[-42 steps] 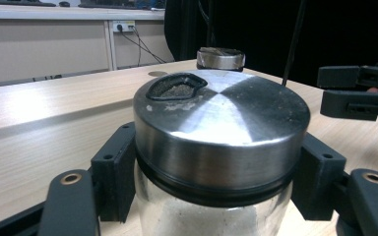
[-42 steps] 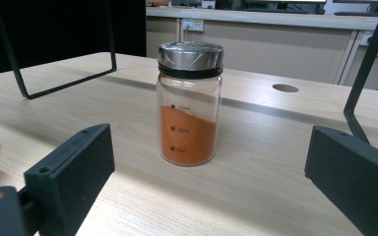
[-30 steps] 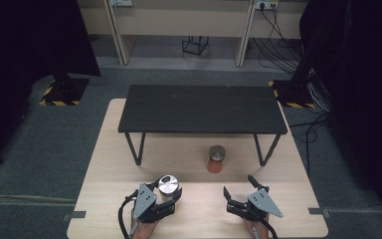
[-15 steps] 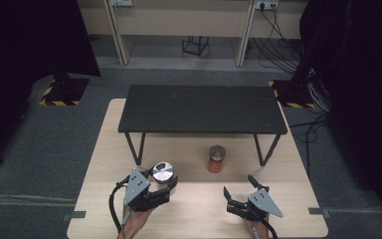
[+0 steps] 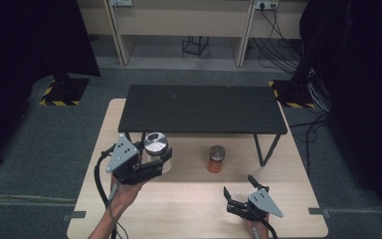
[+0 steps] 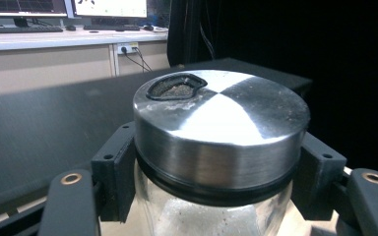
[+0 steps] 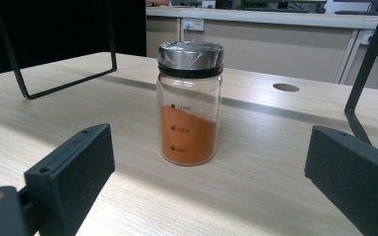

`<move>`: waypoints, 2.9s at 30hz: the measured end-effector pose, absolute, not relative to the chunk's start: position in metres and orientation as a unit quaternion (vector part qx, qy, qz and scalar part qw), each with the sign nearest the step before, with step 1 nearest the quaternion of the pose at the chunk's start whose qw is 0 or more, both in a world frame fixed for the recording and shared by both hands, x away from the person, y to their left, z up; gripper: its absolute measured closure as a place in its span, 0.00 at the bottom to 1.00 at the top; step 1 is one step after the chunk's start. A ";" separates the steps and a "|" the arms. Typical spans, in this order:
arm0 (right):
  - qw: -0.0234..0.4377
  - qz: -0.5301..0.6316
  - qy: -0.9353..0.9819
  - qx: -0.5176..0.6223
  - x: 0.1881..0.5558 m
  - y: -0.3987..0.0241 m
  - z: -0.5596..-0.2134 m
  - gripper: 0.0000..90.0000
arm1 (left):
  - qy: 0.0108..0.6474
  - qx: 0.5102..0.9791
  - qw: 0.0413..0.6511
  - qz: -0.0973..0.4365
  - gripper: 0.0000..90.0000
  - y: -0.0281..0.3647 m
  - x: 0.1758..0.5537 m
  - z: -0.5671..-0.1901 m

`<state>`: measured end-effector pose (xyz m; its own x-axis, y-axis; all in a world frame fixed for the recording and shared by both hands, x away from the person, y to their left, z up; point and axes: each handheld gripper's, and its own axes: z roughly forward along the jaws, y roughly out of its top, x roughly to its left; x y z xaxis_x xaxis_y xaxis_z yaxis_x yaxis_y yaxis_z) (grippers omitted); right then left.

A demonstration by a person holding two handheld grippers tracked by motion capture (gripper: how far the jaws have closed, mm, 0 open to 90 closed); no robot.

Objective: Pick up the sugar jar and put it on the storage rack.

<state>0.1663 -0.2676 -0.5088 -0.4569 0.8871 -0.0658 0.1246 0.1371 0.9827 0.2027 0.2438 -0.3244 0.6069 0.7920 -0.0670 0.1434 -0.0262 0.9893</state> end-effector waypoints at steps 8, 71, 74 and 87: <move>0.356 0.535 0.665 0.381 0.166 -0.268 -0.509 0.05 | 0.365 0.649 0.605 0.283 0.35 0.244 0.224 -0.284; 0.352 0.539 0.665 0.379 0.167 -0.269 -0.509 0.05 | 0.460 0.609 0.539 0.357 0.26 0.184 0.313 -0.298; 0.352 0.539 0.666 0.378 0.167 -0.269 -0.509 0.05 | 0.460 0.602 0.546 0.356 0.16 0.186 0.309 -0.296; 0.355 0.538 0.667 0.374 0.166 -0.268 -0.509 0.05 | 0.447 0.598 0.576 0.334 0.00 0.205 0.285 -0.295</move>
<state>0.1662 -0.2682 -0.5093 -0.4674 0.8812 -0.0712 0.1168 0.1414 0.9830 0.2846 0.2047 -0.2953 0.3765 0.9192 -0.1150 0.1493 0.0623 0.9868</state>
